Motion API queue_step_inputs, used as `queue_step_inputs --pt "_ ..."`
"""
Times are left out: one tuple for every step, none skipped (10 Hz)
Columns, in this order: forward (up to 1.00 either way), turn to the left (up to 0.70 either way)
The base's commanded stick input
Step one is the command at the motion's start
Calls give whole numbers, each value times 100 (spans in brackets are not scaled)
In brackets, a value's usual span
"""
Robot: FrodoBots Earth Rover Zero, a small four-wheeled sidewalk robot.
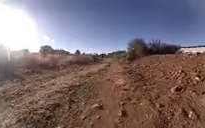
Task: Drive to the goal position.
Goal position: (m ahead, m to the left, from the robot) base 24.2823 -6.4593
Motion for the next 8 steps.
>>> queue_step_inputs --pt "50 0" --pt "50 0" --pt "50 0" --pt "50 0" --pt "50 0" --pt "50 0" --pt "50 0" --pt "50 0"
